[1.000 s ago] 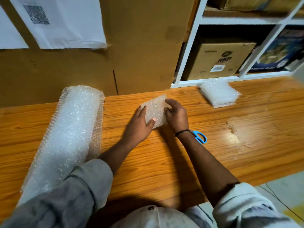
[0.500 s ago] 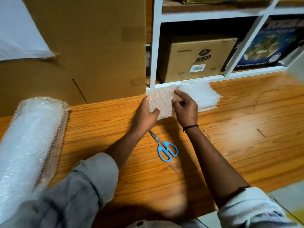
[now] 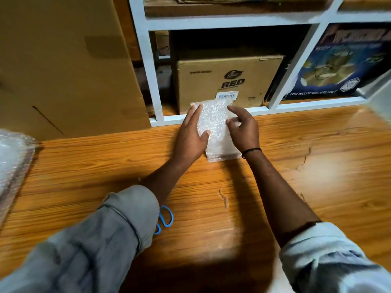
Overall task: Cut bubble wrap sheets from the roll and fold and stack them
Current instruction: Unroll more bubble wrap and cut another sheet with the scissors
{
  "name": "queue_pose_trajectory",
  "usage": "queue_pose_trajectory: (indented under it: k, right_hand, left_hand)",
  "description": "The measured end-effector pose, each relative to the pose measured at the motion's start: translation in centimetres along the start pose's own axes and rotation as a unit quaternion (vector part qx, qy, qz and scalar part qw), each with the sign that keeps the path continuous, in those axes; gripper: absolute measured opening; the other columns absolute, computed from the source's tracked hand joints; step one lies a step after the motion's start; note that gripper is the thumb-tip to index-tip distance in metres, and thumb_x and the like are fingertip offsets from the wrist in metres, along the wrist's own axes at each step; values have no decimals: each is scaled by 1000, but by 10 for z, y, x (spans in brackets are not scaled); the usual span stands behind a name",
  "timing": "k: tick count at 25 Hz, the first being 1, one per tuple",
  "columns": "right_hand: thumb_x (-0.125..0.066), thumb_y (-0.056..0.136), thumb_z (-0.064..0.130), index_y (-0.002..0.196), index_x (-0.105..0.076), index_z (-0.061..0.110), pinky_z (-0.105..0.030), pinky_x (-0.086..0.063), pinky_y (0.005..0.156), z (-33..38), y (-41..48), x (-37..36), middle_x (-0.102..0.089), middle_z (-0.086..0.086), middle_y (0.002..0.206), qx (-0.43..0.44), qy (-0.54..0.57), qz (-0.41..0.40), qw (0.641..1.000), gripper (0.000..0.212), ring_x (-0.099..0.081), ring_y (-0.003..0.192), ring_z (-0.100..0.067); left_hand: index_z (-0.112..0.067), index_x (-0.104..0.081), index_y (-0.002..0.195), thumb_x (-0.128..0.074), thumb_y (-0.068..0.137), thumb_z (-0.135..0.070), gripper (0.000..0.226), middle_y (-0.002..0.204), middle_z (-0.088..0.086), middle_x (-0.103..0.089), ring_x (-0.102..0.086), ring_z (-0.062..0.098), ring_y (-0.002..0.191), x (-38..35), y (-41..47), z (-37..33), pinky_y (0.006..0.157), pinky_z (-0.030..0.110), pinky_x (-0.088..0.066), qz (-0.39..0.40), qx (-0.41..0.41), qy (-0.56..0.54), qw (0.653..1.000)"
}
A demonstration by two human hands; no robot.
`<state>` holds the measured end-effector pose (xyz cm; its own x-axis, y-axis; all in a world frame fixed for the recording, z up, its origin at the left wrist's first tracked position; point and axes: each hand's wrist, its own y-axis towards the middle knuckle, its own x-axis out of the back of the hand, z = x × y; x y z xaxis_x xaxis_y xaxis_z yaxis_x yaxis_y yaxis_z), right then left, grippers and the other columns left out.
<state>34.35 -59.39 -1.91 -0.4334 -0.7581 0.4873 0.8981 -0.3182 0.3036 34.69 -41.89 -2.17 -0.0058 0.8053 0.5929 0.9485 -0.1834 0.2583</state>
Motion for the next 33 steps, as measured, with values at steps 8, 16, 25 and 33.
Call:
queue_pose_trajectory:
  k: [8, 16, 25, 33]
  right_hand:
    - [-63, 90, -6, 127, -71, 12, -23, -56, 87, -13, 19, 9, -63, 3, 139, 39, 50, 4, 998, 43, -59, 131, -16]
    - [-62, 90, -6, 131, -68, 9, -39, -43, 116, -35, 12, 15, -62, -8, 144, -48, -31, 54, 997, 44, -57, 135, -24]
    - [-54, 94, 4, 141, -61, 12, -53, -35, 114, -12, 20, 14, -49, -11, 156, 79, -250, 88, 961, 48, -32, 151, -30]
    - [-31, 112, 37, 158, -37, 14, -51, -13, 128, -30, 10, -11, -29, -12, 168, 133, -345, 219, 903, 52, -17, 158, -31]
  left_hand:
    - [-16, -45, 154, -67, 93, -7, 65, 164, 3, -36, -32, 13, 151, -17, 6, -14, 121, 27, -33, -59, -47, -35, 997]
    - [-23, -46, 154, -70, 96, -24, 63, 169, 1, -25, -33, 24, 150, -33, -2, 0, 116, 43, -43, 15, 42, 44, 998]
    - [-23, -30, 161, -45, 105, -46, 63, 172, 1, -14, -11, 28, 158, -37, 2, -2, 123, 50, -21, 70, -1, 241, 968]
    - [-21, -52, 148, -51, 100, -35, 49, 160, 1, -43, -20, 25, 156, -44, -24, 1, 122, 49, -25, 57, -34, 241, 968]
